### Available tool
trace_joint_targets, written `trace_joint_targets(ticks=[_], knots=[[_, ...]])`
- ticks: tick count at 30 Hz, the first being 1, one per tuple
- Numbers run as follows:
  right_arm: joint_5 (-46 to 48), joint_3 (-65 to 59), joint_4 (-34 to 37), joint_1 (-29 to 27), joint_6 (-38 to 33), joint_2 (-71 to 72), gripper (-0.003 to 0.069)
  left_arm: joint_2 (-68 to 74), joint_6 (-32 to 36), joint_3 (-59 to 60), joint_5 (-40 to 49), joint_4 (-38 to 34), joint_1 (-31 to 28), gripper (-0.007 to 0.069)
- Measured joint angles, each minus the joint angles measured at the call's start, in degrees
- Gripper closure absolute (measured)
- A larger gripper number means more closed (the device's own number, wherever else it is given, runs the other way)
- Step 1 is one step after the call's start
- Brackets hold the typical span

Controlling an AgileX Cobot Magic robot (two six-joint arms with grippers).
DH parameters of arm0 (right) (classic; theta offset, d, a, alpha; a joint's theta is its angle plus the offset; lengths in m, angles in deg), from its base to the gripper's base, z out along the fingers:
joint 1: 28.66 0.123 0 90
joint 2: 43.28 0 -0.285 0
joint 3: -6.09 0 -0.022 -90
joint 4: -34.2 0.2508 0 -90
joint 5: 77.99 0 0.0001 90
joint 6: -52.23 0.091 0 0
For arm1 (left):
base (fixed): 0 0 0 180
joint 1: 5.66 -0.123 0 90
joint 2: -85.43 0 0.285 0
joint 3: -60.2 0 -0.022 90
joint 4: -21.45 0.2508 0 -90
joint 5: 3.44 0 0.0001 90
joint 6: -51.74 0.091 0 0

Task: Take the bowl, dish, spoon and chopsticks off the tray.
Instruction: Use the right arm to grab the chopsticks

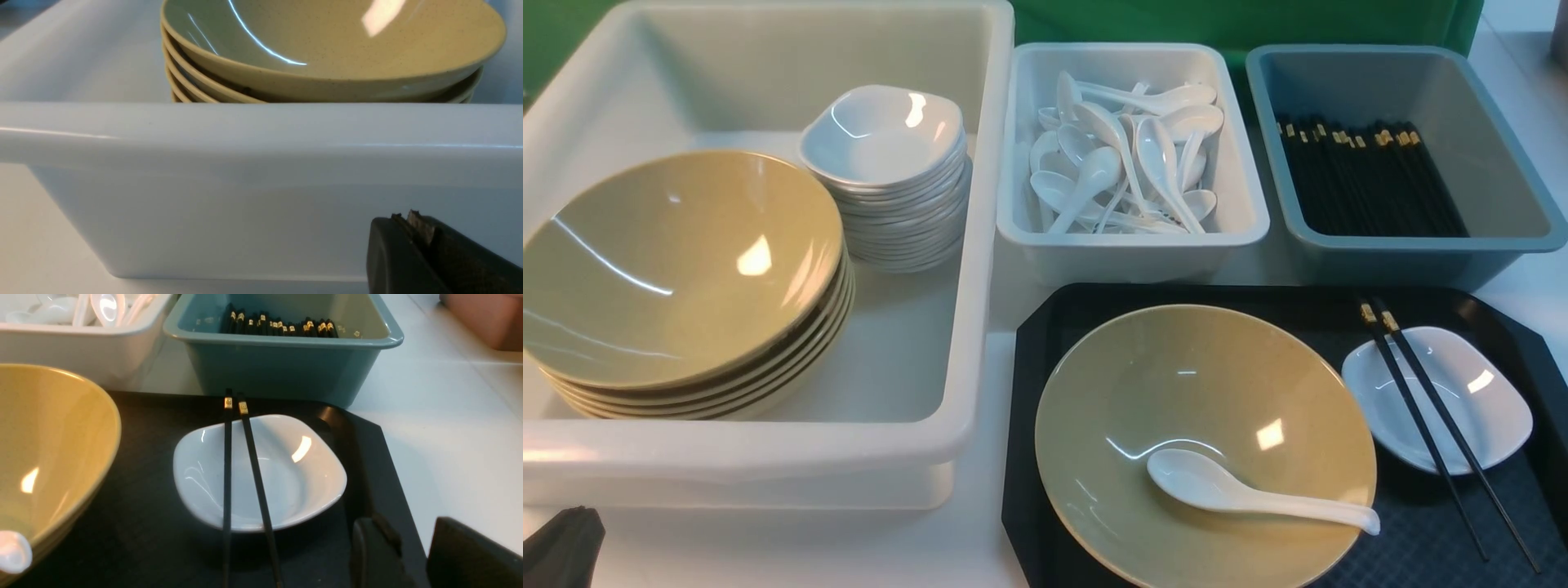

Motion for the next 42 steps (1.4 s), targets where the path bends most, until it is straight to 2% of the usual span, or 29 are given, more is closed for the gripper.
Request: trace_joint_targets(ticks=[22,24,25,26,27,29,30,31,33,34,36,39,42], knots=[[0.0,0.0,0.0,0.0,0.2,0.0,0.0421,0.0,-0.4,0.0,-0.2,0.5,0.0,0.0636],[0.0,0.0,0.0,0.0,1.0,0.0,0.0421,0.0,-2.7,0.0,-0.8,-2.3,0.1,0.0636],[0.0,0.0,0.3,0.0,4.2,0.0,0.0421,0.0,-7.5,0.0,-2.2,-9.2,0.4,0.0636],[0.0,0.0,0.4,0.0,4.7,0.0,0.0421,0.0,-7.5,0.0,-2.4,-9.2,0.3,0.0636],[0.0,0.0,2.1,0.0,10.9,0.0,0.0421,0.0,-15.4,0.0,-3.7,-20.7,0.8,0.0636],[-0.1,0.0,5.0,0.0,21.1,0.0,0.0421,0.0,-23.6,0.0,-4.3,-33.5,1.2,0.0636],[-0.2,0.0,8.6,0.0,31.0,0.0,0.0421,0.0,-29.1,0.0,-4.7,-42.3,1.2,0.0636],[-0.2,0.0,9.0,0.0,32.4,0.0,0.0421,0.0,-29.7,0.0,-4.7,-43.5,1.2,0.0636],[-0.2,0.0,12.4,0.0,46.1,0.0,0.0421,0.0,-34.2,0.0,-5.2,-52.4,1.2,0.0636],[-0.2,0.0,13.1,0.0,51.4,0.0,0.0421,0.0,-35.1,0.0,-5.4,-54.6,1.2,0.0636],[-0.2,0.0,14.0,0.0,57.8,0.0,0.0421,0.0,-35.9,0.0,-6.0,-57.7,1.2,0.0636],[-0.2,0.0,14.2,0.0,57.4,0.0,0.0421,0.0,-35.5,0.0,-6.3,-58.3,1.2,0.0636],[-0.2,0.0,14.2,0.0,53.9,0.0,0.0421,0.0,-34.7,0.0,-6.3,-58.8,1.2,0.0636]])
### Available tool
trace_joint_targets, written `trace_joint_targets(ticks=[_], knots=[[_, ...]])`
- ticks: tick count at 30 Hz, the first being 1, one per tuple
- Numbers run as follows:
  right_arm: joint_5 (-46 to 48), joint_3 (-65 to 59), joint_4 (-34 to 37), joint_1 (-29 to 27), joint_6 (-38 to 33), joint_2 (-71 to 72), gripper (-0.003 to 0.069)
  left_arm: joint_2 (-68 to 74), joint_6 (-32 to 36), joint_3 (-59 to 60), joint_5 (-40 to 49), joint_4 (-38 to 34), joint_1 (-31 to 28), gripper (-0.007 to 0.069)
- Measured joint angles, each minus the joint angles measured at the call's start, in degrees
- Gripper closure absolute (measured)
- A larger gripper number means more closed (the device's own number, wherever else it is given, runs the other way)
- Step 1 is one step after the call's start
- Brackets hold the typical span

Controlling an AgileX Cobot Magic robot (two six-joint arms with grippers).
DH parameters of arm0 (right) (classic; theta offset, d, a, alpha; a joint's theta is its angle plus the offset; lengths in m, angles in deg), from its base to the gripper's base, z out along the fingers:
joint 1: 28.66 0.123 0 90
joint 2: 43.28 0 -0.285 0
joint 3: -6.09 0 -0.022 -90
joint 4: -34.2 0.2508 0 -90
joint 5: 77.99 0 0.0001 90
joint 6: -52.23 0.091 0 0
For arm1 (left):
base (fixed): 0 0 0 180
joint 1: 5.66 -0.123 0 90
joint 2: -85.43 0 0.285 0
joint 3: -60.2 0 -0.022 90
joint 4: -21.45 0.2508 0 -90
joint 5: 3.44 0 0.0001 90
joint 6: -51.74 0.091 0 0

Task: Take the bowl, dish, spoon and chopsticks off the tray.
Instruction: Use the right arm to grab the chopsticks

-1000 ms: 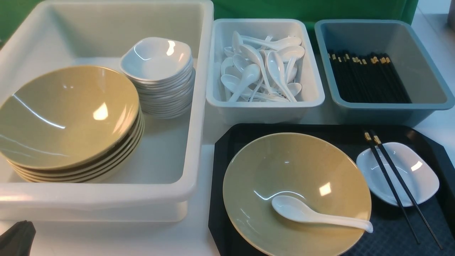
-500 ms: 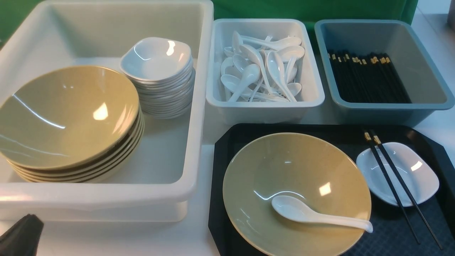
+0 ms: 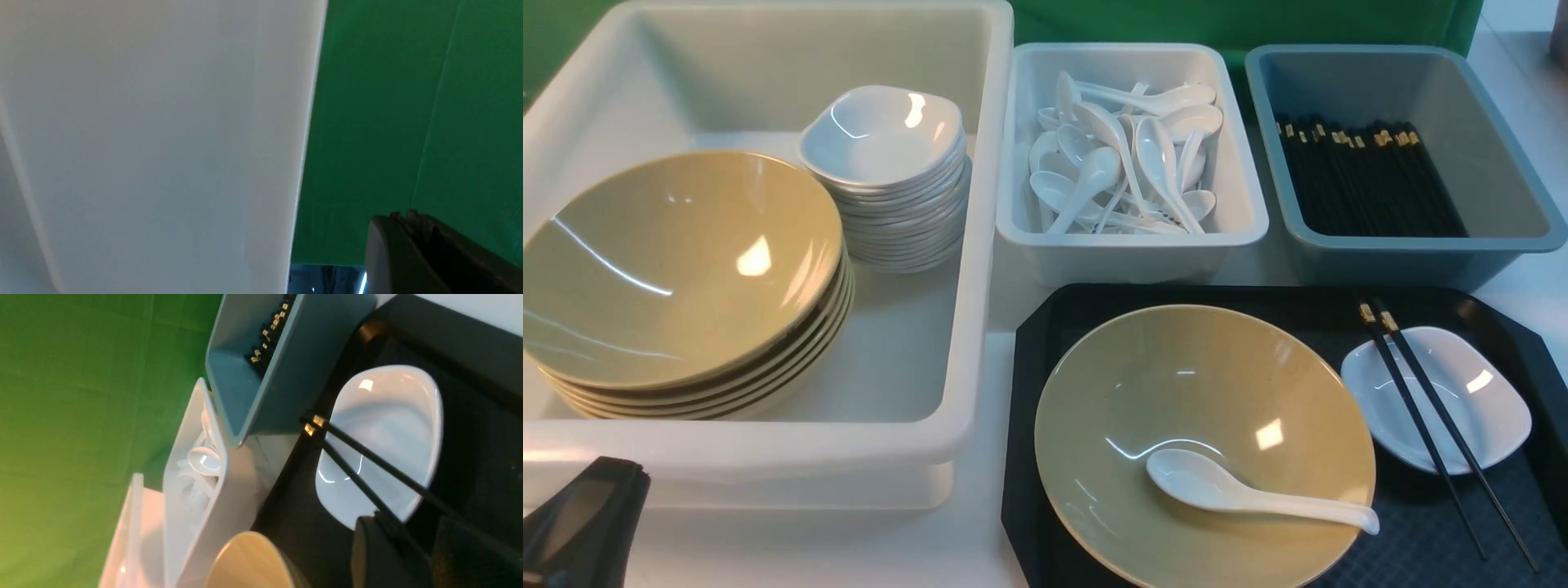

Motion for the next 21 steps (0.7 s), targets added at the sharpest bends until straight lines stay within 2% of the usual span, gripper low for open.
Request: trace_joint_targets(ticks=[2,5,9,11,13,14,15,16,17,18,19,21], knots=[[0.2,0.0,0.1,0.0,-1.6,0.0,0.0421,0.0,2.8,0.0,0.8,-0.1,0.0,0.0636],[-0.8,0.0,1.2,0.1,-5.9,0.0,0.0421,0.0,11.2,-1.3,3.1,-0.1,0.0,0.0636],[-2.2,2.3,3.0,1.6,-19.7,0.0,0.0434,0.2,32.9,-10.5,4.6,1.3,0.0,0.0636],[-1.8,6.5,3.1,2.7,-27.4,-1.3,0.0470,2.9,41.8,-15.6,5.7,3.3,0.0,0.0636],[0.2,12.6,3.2,3.7,-36.5,-6.4,0.0536,10.3,49.8,-22.8,9.6,8.4,0.0,0.0636],[0.5,13.8,3.2,3.8,-38.4,-6.9,0.0550,10.3,50.2,-23.4,10.0,9.0,0.0,0.0636],[2.8,18.4,3.2,4.2,-44.8,-11.2,0.0589,16.7,52.7,-28.6,14.5,14.4,0.0,0.0636],[2.8,18.4,3.2,4.2,-44.8,-11.9,0.0594,18.3,52.9,-29.3,15.1,15.2,0.0,0.0636],[7.3,24.4,3.2,4.4,-52.2,-17.5,0.0622,23.3,53.8,-34.3,20.2,20.5,0.0,0.0636],[9.1,27.7,3.2,4.5,-56.0,-19.7,0.0625,27.3,53.9,-37.9,24.4,24.4,0.0,0.0636],[14.9,34.2,3.1,4.5,-63.0,-25.6,0.0627,32.7,53.9,-42.3,29.9,28.7,0.0,0.0636],[21.3,40.5,2.9,4.6,-68.6,-31.6,0.0626,37.8,53.7,-47.9,37.4,33.9,0.0,0.0636]])
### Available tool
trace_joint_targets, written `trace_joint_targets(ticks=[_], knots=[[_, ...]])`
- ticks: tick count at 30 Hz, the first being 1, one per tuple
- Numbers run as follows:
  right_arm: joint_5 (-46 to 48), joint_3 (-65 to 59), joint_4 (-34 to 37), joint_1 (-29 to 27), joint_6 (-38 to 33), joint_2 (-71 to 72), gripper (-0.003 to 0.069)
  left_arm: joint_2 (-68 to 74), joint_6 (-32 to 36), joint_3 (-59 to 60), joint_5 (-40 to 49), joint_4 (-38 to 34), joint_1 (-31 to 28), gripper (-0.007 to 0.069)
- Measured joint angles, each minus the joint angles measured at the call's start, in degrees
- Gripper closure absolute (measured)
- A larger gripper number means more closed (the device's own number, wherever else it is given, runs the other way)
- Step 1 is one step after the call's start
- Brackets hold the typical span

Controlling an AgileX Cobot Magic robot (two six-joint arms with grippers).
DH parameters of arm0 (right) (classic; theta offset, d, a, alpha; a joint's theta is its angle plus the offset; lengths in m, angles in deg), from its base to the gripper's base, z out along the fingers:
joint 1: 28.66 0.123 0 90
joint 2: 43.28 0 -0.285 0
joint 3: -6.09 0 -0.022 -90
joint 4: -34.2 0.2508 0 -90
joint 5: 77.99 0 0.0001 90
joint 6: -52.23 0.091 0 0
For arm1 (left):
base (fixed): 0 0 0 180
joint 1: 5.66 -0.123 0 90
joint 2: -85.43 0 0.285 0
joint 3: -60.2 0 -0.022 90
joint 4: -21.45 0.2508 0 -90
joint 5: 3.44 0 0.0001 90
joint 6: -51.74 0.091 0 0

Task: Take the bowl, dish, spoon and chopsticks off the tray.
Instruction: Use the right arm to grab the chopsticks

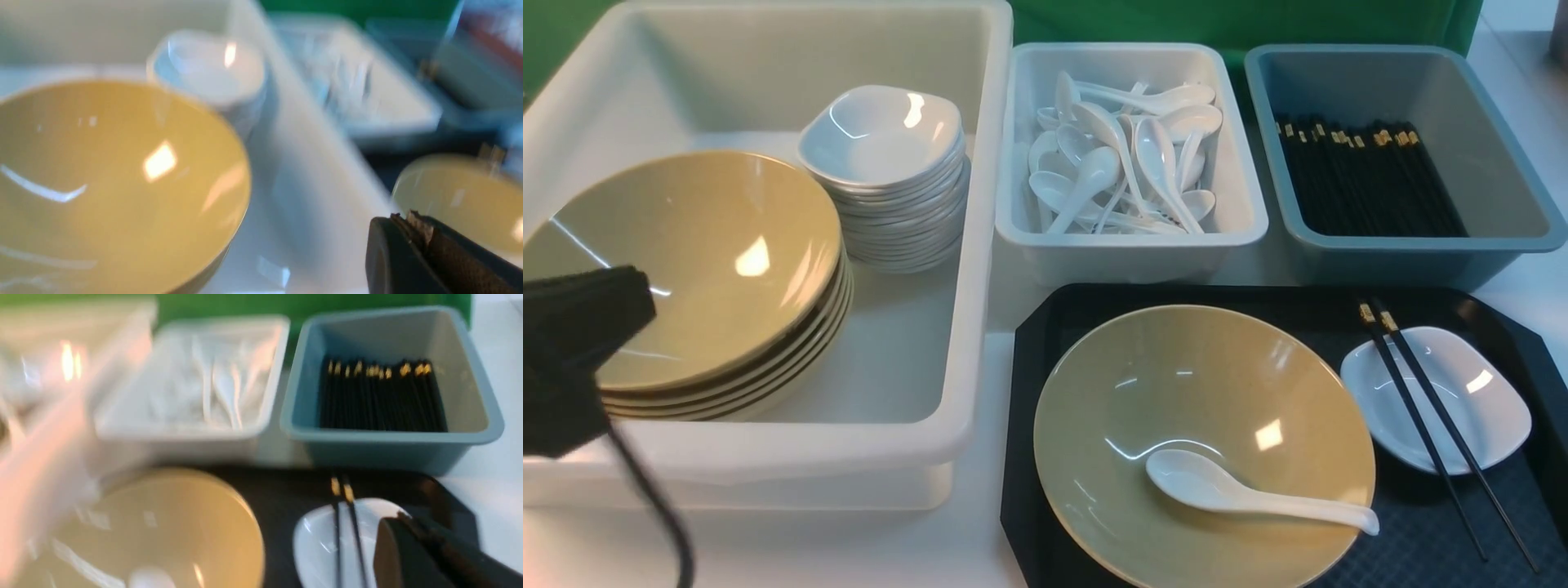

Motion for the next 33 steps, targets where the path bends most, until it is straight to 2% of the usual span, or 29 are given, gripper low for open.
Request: trace_joint_targets(ticks=[2,3,6,10,12,14,15,16,18,19,20,21,23,24,25,27,28,30,33], knots=[[4.7,3.6,-0.1,0.0,-2.7,-4.3,0.0626,4.8,-0.2,-3.8,6.2,3.4,0.0,0.0636],[10.1,8.5,-0.2,0.0,-5.4,-9.8,0.0626,9.8,-0.4,-8.0,11.4,7.4,0.0,0.0636],[16.0,14.1,-0.8,0.1,-7.1,-17.8,0.0626,17.5,-1.5,-13.0,17.9,12.2,1.2,0.0636],[17.8,15.7,-1.5,0.1,-7.8,-25.0,0.0624,24.4,-1.9,-15.7,19.1,14.5,7.8,0.0636],[17.9,15.9,-1.8,0.1,-7.9,-30.2,0.0619,28.8,-1.9,-17.5,19.1,15.8,15.8,0.0636],[17.8,16.0,-2.0,0.1,-7.9,-33.0,0.0607,31.1,-1.9,-18.7,18.7,17.2,21.0,0.0636],[17.5,16.2,-2.4,0.1,-7.9,-36.6,0.0575,34.1,-1.9,-20.6,17.9,19.7,27.6,0.0636],[17.5,16.4,-2.6,0.1,-7.9,-38.5,0.0549,35.5,-1.9,-21.3,17.4,20.7,31.0,0.0636],[17.5,16.7,-2.8,0.1,-7.9,-40.4,0.0523,37.2,-1.9,-22.0,16.8,21.6,33.5,0.0636],[17.4,17.5,-2.9,0.1,-7.9,-43.3,0.0452,39.9,-2.0,-23.2,14.8,22.9,38.8,0.0636],[17.4,17.7,-2.9,0.1,-7.9,-43.6,0.0452,40.2,-2.0,-23.4,14.6,23.0,39.8,0.0636],[17.6,19.2,-3.0,0.1,-7.7,-46.6,0.0360,42.3,-2.1,-23.6,12.8,23.1,43.6,0.0636],[18.1,21.1,-3.0,0.1,-7.2,-49.5,0.0277,44.6,-2.1,-23.6,10.3,23.1,47.4,0.0636],[18.1,21.3,-3.0,0.1,-7.1,-50.1,0.0268,44.8,-2.1,-23.6,10.1,23.1,47.4,0.0636],[18.7,22.5,-3.1,0.3,-6.3,-52.4,0.0202,46.4,-2.2,-23.6,8.7,22.9,49.5,0.0636],[18.8,23.8,-4.4,1.3,-5.3,-55.6,0.0137,47.8,-2.2,-23.6,7.4,22.5,51.0,0.0636],[18.8,23.9,-4.6,1.5,-5.1,-55.6,0.0137,47.9,-2.2,-23.6,7.3,22.3,51.2,0.0636],[17.7,24.8,-8.2,3.7,-2.6,-60.1,0.0090,48.7,-2.3,-23.6,6.8,22.0,51.5,0.0636],[15.6,25.0,-11.0,4.8,-0.2,-62.7,0.0083,48.7,-2.3,-23.6,6.7,22.2,51.4,0.0636]])
